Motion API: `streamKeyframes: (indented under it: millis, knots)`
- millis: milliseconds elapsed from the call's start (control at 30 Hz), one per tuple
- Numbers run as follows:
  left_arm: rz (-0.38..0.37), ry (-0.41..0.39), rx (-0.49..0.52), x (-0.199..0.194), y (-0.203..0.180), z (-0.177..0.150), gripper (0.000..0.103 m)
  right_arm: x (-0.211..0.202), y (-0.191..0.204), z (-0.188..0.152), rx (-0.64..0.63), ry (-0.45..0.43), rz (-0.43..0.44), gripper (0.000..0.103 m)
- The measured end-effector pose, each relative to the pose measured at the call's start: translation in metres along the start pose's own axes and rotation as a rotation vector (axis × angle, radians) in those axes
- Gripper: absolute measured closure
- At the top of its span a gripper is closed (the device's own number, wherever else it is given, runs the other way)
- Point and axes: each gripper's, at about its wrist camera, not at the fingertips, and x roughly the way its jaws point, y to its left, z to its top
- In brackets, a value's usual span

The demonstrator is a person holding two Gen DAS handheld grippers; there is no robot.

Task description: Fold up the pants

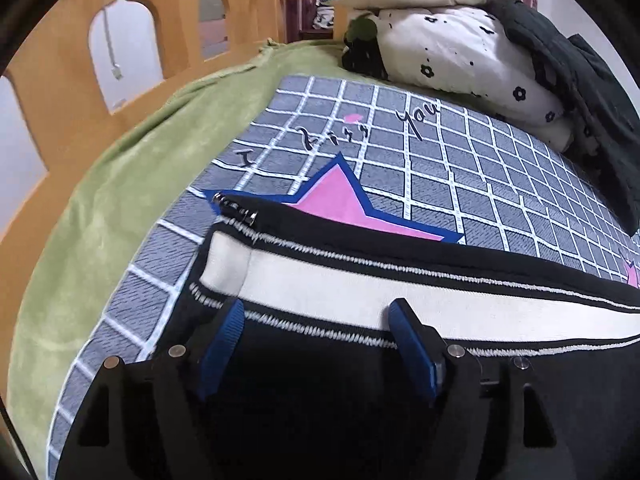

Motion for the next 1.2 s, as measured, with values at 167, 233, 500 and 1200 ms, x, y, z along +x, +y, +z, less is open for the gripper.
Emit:
streamKeyframes:
  millis: [167,233,500,1200]
  knots:
    - [-0.016,-0.026,0.103,-0.042,-0.02,-0.02,0.03,-0.031,0.01,-0.001,0.019,-0.013,-0.018,0.063]
    - [-0.035,-0.037,0.112,-0.058,-0.029,-0.03,0.03,-0.05,0.017,-0.002,0.034,-0.055,0.01,0.063]
    - [-0.194,-0.009,-0.009,-0.112,-0.033,-0.096,0.03,-0.12,0.063,-0.023,0.092,-0.118,0.14,0.062]
    - [-0.222,0.023,-0.445,-0.098,0.097,-0.143,0.03,-0.166,0.138,-0.076,0.078,-0.054,0.179,0.055]
